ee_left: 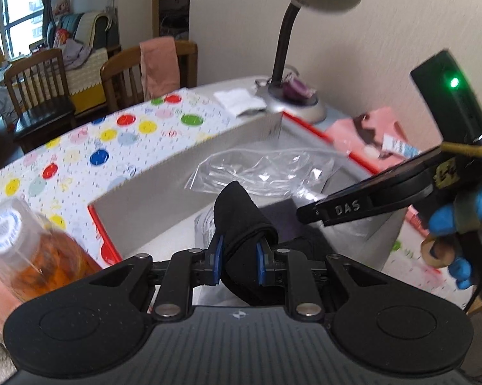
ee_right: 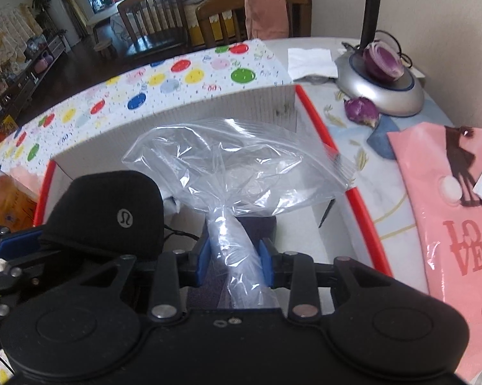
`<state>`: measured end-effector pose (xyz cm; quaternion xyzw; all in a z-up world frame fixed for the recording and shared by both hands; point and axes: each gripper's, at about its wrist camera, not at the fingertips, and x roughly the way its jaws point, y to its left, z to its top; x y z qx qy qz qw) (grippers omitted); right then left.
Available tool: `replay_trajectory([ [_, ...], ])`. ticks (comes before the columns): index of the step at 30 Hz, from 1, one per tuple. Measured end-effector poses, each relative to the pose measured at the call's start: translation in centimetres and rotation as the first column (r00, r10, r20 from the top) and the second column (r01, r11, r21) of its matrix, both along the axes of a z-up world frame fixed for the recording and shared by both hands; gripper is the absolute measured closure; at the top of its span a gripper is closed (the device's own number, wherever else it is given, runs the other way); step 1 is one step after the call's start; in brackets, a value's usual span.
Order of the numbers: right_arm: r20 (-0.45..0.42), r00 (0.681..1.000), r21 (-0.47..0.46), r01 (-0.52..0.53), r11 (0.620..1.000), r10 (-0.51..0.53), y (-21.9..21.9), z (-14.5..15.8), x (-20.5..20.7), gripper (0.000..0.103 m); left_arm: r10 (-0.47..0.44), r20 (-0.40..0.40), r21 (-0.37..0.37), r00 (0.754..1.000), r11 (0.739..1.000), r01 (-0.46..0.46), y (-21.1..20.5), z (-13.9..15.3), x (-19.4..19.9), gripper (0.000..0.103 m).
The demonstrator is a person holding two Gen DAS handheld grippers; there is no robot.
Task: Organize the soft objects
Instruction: 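Carry the black mask with the left gripper while the right gripper carries the plastic bag over the box, then lower the mask and bag into the red box and open both grippers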
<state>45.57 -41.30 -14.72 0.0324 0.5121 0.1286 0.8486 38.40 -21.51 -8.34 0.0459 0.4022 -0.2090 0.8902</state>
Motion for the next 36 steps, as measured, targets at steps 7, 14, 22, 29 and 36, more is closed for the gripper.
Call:
replay_trajectory([
  [7,-0.027,1.0,0.001,-0.014,1.0,0.014,0.2,-1.2,0.2,0.069,0.006,-0.055,0.031,0.998,1.0,-0.005,0.1,-2.1,0.1,0.083],
  [14,-0.039,0.999,-0.011,-0.022,1.0,0.022,0.7,-1.8,0.0,0.058,0.004,-0.07,0.055,0.998,0.998,0.0,-0.1,-2.9,0.0,0.082],
  [22,-0.025,1.0,-0.01,-0.016,1.0,0.016,0.5,-1.7,-0.4,0.045,0.005,-0.077,0.076,0.997,0.997,0.001,-0.4,-3.1,-0.5,0.078],
  [29,-0.009,1.0,0.0,-0.01,1.0,0.01,0.4,-1.0,-1.2,0.039,0.014,-0.093,0.051,0.996,0.999,-0.01,0.0,-3.0,-1.0,0.055],
  [36,0.023,1.0,0.011,-0.019,1.0,0.019,0.5,0.4,-2.5,0.034,-0.007,-0.043,0.029,0.999,1.0,0.008,0.2,-1.8,-2.4,0.027],
])
